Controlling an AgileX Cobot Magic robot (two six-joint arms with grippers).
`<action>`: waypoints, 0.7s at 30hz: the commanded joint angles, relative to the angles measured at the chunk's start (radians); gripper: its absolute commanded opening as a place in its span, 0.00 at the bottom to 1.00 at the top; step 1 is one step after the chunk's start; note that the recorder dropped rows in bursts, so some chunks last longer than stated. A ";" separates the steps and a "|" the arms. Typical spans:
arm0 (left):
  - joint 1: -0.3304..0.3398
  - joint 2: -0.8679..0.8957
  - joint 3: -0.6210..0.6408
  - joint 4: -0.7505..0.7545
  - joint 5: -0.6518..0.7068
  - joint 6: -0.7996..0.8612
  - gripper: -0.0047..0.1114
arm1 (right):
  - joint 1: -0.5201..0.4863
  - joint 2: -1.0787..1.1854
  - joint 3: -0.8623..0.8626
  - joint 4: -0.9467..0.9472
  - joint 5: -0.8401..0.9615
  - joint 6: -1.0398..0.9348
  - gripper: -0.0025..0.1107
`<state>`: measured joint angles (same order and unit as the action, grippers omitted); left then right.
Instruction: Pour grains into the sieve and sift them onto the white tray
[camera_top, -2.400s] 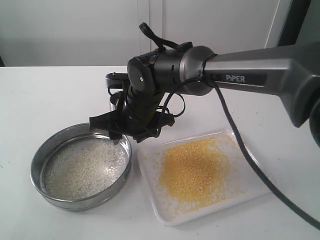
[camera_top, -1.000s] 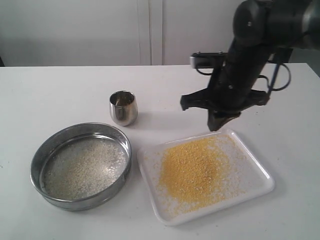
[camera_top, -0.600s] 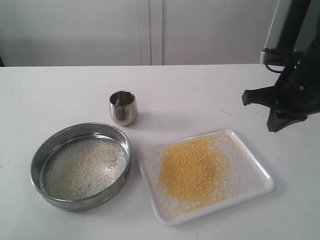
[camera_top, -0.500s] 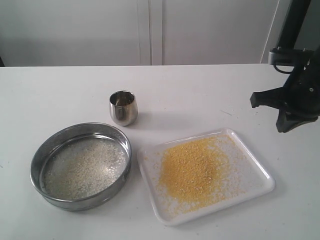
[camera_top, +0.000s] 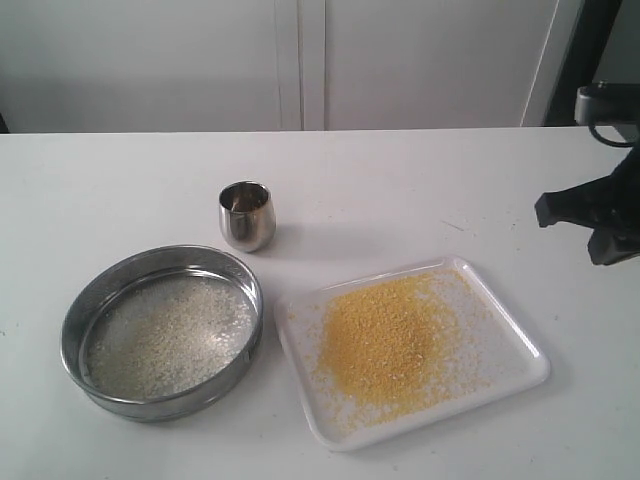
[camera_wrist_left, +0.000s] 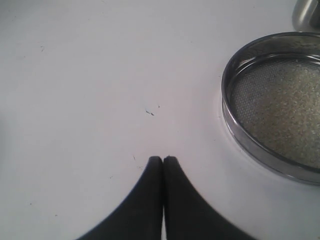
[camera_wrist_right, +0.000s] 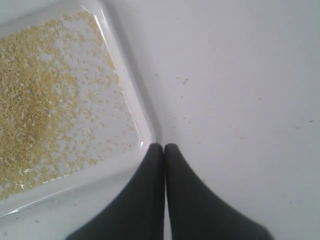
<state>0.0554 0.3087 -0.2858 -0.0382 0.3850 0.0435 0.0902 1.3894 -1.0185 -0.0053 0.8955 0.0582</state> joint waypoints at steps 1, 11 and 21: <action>0.001 -0.005 0.007 -0.009 0.000 0.002 0.04 | -0.006 -0.095 0.053 -0.010 -0.044 0.012 0.02; 0.001 -0.005 0.007 -0.009 0.000 0.002 0.04 | -0.006 -0.313 0.169 -0.023 -0.114 0.050 0.02; 0.001 -0.005 0.007 -0.009 0.000 0.002 0.04 | -0.006 -0.605 0.242 -0.083 -0.137 0.048 0.02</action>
<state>0.0554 0.3087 -0.2858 -0.0382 0.3850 0.0435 0.0902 0.8627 -0.8036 -0.0624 0.7775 0.1109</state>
